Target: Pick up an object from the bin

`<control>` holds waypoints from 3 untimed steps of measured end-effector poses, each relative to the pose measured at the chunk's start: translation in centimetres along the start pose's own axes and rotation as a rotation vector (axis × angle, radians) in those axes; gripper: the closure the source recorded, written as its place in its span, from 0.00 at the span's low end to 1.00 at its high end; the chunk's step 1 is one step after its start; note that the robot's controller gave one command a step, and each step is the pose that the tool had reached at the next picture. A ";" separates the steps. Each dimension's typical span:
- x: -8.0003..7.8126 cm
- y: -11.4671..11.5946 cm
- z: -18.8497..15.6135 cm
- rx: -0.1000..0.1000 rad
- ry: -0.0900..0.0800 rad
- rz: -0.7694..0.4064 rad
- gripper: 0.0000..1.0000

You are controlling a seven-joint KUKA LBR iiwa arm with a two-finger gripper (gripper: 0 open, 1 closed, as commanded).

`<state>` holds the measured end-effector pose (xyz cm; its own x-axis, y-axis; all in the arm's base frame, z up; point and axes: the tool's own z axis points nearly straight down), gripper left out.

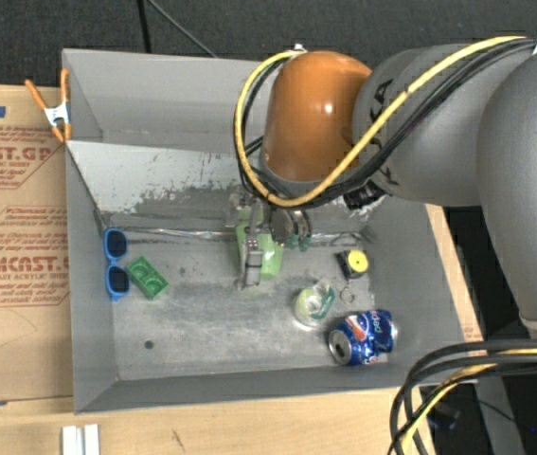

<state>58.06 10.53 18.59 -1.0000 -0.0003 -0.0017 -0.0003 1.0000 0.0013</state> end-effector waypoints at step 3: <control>3.2 11.9 9.6 0.000 0.001 -0.123 1.00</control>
Offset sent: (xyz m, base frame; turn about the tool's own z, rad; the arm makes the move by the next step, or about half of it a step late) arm -0.0144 0.0396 -0.0737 0.0818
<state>54.89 22.45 8.96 -0.9925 -0.1225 -0.0012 -0.1225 0.9925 0.0013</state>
